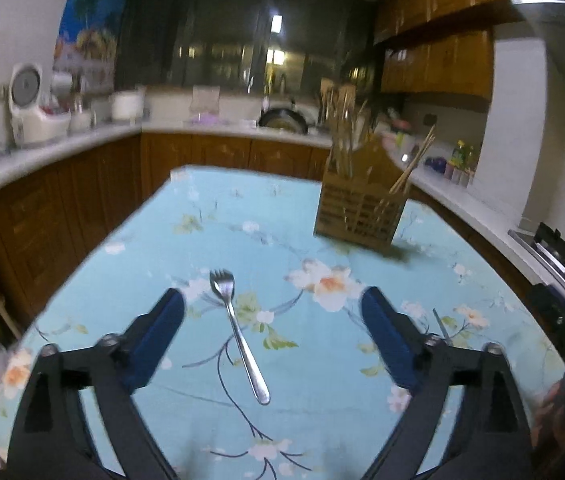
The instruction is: Organize utensils
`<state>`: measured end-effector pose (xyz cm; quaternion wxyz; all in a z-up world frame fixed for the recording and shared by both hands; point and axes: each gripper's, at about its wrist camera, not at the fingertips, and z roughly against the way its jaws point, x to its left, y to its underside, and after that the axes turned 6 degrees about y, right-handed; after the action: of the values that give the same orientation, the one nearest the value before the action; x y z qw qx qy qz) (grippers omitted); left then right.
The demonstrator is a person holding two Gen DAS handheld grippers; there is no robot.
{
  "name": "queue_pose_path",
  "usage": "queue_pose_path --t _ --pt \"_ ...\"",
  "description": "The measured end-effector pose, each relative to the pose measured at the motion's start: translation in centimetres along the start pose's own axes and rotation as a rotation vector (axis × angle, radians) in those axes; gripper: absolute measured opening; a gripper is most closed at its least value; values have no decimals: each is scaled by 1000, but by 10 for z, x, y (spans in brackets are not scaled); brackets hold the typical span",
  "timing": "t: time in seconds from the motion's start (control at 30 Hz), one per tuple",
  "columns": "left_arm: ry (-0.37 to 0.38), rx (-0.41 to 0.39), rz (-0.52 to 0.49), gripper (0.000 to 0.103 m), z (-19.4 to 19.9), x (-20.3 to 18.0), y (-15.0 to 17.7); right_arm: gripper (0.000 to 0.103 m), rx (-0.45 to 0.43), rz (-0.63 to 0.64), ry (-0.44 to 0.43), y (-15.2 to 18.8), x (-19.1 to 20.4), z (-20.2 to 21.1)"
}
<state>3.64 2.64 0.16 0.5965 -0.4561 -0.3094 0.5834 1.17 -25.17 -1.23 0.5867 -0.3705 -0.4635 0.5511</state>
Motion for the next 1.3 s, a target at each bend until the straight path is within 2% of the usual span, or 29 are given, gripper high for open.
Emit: queue_pose_path --t 0.13,0.23,0.43,0.6,0.93,1.3 --pt "-29 -94 -44 103 23 -10 5 103 -154 87 22 1 8 32" --pt "-36 -103 -58 103 28 -13 9 103 -195 115 36 3 9 42" --pt "-68 -67 -84 103 25 -15 16 103 -144 92 49 11 2 38" --pt "-102 -19 -51 103 18 -7 22 103 -112 79 62 19 -3 38" --pt "-119 -21 -51 103 23 -8 32 103 -134 69 73 27 -16 50" --pt "-134 -60 -136 103 34 -25 36 103 -120 41 96 31 -28 50"
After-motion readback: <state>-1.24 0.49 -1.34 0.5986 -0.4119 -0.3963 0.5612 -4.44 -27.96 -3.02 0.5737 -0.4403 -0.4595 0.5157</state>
